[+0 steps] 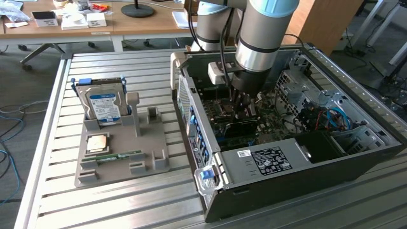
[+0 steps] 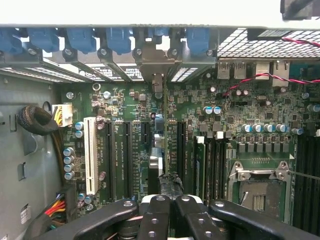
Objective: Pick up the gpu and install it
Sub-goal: 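Press down on the gpu until it lock into place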
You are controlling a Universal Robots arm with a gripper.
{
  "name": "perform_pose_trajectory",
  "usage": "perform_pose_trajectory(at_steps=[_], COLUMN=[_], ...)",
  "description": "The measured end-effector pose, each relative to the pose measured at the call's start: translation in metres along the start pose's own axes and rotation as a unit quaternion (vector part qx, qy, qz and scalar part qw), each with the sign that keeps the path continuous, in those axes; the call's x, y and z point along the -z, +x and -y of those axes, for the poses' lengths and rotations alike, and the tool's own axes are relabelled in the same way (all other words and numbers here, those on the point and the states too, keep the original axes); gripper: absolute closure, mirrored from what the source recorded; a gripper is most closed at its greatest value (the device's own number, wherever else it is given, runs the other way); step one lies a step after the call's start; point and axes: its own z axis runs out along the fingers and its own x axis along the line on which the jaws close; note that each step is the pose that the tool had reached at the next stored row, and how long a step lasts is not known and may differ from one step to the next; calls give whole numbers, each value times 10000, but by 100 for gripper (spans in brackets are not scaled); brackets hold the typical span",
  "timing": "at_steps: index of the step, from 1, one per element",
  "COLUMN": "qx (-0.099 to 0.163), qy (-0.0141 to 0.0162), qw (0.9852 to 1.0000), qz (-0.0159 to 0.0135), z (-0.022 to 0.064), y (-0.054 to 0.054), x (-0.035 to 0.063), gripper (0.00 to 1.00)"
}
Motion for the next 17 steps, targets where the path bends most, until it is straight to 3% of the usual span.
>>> perform_pose_trajectory(at_steps=[17], qx=[0], qy=[-1], qw=[10000], qz=[-2], z=[0], y=[1], x=[-14], gripper=[89])
